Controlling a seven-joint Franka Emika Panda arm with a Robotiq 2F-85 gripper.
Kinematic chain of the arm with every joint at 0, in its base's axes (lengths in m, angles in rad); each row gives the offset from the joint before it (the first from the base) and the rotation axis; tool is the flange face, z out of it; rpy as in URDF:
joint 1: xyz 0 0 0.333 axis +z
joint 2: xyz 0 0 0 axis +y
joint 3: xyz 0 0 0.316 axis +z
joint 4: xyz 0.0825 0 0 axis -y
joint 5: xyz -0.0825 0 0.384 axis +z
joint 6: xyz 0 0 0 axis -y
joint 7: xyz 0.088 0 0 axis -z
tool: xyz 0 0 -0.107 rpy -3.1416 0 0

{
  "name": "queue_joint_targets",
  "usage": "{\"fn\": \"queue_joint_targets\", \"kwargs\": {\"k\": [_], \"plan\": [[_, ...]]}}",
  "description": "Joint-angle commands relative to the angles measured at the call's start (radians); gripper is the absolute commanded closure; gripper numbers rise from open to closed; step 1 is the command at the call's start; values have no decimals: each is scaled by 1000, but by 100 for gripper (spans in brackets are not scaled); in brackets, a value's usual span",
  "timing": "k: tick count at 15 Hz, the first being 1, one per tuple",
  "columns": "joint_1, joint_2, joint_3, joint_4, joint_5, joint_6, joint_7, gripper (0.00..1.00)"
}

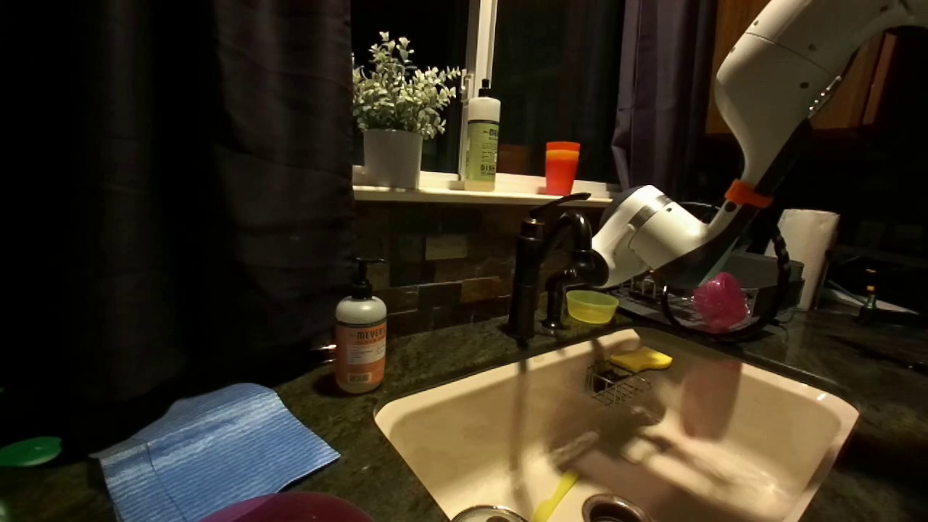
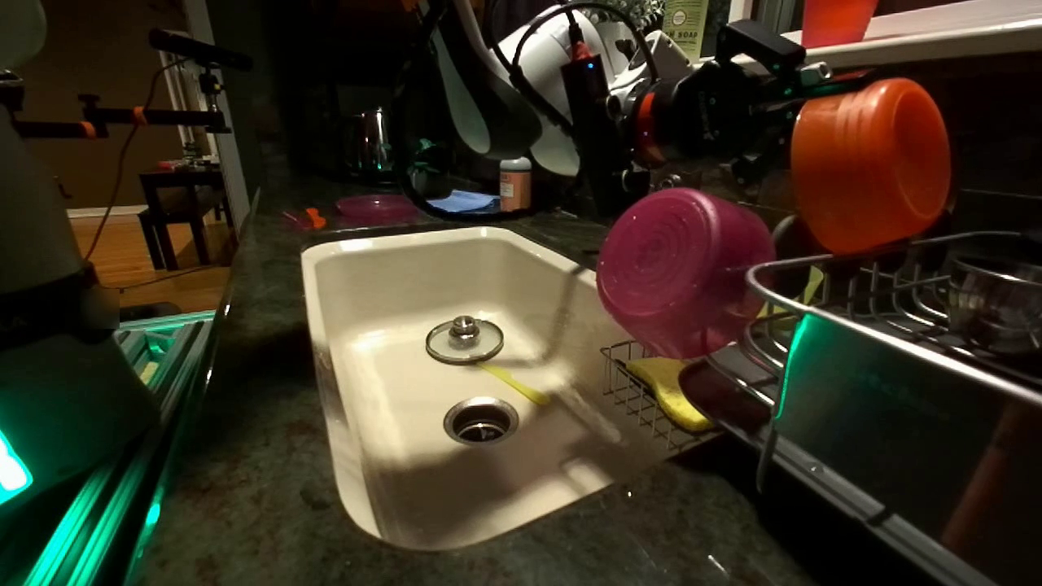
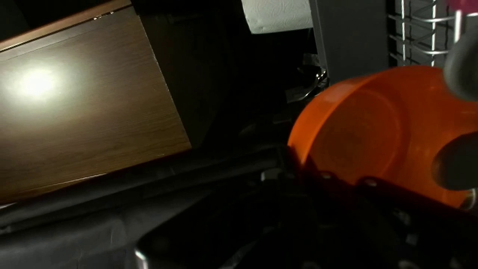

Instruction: Remove the orange bowl from the sink and put it on the dish drying rack

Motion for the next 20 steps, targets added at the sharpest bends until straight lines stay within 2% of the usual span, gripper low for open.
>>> {"fn": "queue_joint_targets", "kwargs": {"k": [1, 3, 4, 14, 15, 17, 20], "plan": [[11, 42, 5, 14, -28, -54, 32, 99], [13, 51, 7, 16, -33, -66, 35, 99], [13, 56, 7, 18, -35, -71, 36, 77], [13, 76, 12, 19, -47, -77, 40, 6], [10, 76, 12, 20, -42, -72, 38, 2], [-6, 67, 16, 24, -6, -44, 29, 2], [-37, 45, 18, 34, 70, -5, 22, 18]]}}
